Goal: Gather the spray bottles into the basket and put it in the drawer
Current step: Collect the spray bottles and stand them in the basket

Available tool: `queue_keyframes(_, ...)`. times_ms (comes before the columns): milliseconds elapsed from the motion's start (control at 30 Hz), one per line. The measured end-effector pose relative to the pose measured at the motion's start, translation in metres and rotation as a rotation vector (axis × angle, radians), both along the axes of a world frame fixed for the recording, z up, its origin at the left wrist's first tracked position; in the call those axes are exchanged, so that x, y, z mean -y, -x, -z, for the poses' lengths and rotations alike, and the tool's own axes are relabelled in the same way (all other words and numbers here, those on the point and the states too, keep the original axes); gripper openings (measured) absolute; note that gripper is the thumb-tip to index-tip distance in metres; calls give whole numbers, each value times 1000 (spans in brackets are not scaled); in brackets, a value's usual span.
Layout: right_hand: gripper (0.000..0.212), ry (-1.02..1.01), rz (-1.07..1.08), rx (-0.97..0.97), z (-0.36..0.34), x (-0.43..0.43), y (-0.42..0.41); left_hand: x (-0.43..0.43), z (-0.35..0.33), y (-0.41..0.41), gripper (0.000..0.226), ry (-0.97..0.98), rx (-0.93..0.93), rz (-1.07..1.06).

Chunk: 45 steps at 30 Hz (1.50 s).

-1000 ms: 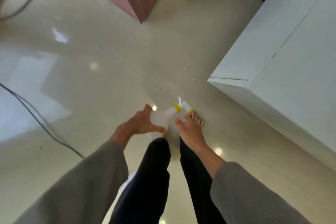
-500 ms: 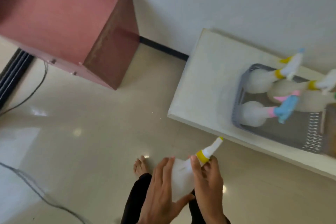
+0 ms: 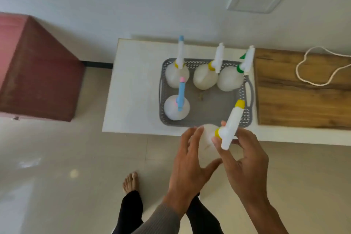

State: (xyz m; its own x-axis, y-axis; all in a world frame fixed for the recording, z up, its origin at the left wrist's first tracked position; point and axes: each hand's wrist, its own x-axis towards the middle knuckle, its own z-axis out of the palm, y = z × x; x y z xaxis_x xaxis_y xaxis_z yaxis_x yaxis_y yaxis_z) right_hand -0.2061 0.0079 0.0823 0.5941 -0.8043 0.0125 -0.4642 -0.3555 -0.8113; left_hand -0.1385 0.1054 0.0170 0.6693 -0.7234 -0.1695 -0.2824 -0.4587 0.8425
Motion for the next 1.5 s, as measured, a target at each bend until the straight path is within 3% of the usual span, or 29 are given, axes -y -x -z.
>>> queue_keyframes(133,34,-29,55,88,13,46,-7,57,6,-10,83,-44,86,-44)
queue_keyframes(467,36,-74,-7,58,75,93,-38,119,55,-54,64,-211,164,-46)
queue_keyframes(833,34,-74,-52,-48,95,93,-64,119,78,-70,53,-284,156,-39)
queue_keyframes(1100,35,-93,-30,-73,95,89,-71,116,76,-76,57,-313,113,20)
queue_keyframes(1333,62,-194,113,-72,93,79,-61,102,62,-69,74,-272,52,59)
queue_keyframes(1500,58,-148,247,-102,88,52,-41,64,42,-55,63,-182,94,46)
